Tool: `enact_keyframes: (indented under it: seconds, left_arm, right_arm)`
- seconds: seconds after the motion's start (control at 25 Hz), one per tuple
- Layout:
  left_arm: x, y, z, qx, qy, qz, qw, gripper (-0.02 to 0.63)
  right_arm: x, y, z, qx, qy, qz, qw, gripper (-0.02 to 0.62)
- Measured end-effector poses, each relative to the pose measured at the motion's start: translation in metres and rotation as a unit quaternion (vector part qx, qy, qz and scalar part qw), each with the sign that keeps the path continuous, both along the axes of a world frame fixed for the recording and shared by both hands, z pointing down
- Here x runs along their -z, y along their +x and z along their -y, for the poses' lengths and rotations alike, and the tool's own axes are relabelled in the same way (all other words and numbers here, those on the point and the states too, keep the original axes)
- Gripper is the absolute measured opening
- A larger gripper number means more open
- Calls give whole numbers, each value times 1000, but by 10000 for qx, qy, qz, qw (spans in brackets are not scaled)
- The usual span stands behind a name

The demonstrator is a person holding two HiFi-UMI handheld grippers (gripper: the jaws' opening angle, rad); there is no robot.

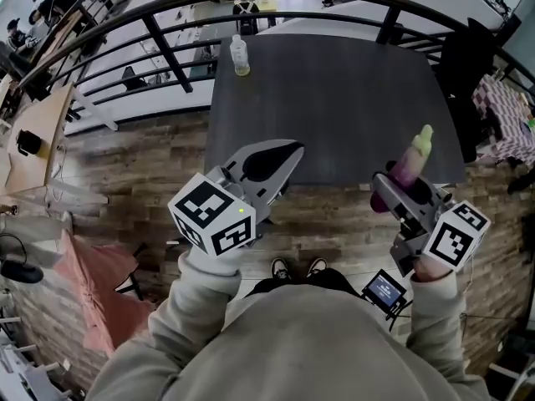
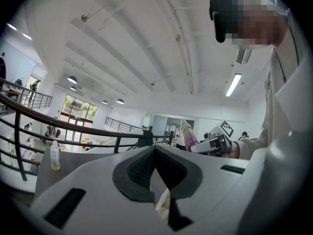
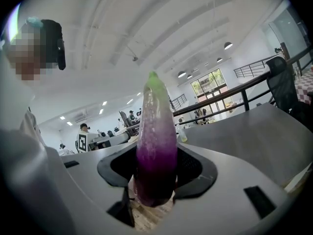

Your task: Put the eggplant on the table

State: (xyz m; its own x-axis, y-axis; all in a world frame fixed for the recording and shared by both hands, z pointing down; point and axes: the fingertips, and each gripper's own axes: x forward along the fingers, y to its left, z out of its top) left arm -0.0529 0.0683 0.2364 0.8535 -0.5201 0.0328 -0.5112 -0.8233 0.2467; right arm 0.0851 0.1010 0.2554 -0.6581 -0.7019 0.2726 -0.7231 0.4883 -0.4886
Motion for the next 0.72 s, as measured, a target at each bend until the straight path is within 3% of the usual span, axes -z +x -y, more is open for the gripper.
enact_keyframes:
  seconds: [0.16, 0.52, 0.72]
  left_arm:
    - [-5, -14, 16, 70, -53, -87, 9999, 2]
    - [9, 0, 57, 201, 232, 11, 9995, 2]
    - [24, 34, 98, 344, 338, 14, 9988, 2]
  right_arm:
    - [2, -9, 19, 27, 28, -15, 10000, 218]
    - [8, 2, 74, 254, 243, 4, 9994, 218]
    - [13, 38, 111, 309, 321, 31, 9990, 219]
